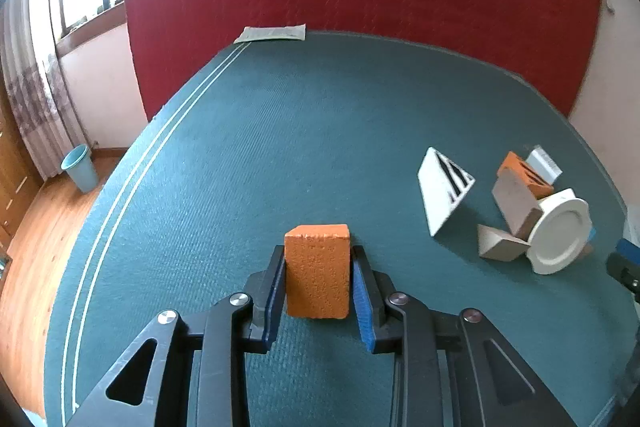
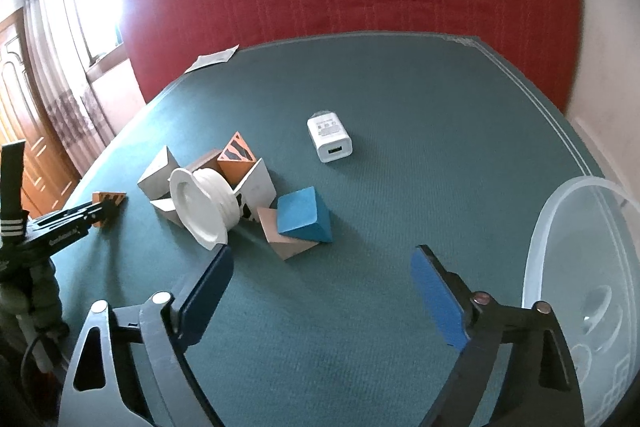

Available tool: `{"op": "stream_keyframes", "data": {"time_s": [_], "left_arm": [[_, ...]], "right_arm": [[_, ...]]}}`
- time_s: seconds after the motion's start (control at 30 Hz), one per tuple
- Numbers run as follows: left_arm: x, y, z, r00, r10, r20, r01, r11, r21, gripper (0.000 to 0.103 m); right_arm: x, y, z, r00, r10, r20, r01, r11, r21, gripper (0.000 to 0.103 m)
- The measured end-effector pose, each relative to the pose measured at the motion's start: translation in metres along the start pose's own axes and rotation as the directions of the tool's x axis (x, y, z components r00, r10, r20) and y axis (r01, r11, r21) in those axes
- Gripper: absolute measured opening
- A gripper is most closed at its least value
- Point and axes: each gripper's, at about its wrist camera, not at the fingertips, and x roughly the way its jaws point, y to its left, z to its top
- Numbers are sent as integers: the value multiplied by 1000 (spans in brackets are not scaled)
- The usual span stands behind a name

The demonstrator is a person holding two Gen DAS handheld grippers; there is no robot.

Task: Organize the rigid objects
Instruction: 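Grasp the orange black-striped triangular block with the left tool, then grasp the white ridged round dish with the right tool while the left tool holds the orange block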

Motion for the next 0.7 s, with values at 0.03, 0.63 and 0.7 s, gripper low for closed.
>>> {"op": "stream_keyframes", "data": {"time_s": [0.03,0.63,0.7], "left_arm": [[-2,-1,1,1000,-2,6,2,1000,4,32],[-22,-17,-2,999,-34,35,32,999,42,32],[-23,-17,-3,999,-34,33,33,998,45,32]], "right_arm": [[1,0,-1,1000,2,-4,-2,1000,-3,86],[-2,26,5,997,82,11,-81,996,-27,80],[1,33,7,995,97,8,-97,995,-38,80]]}}
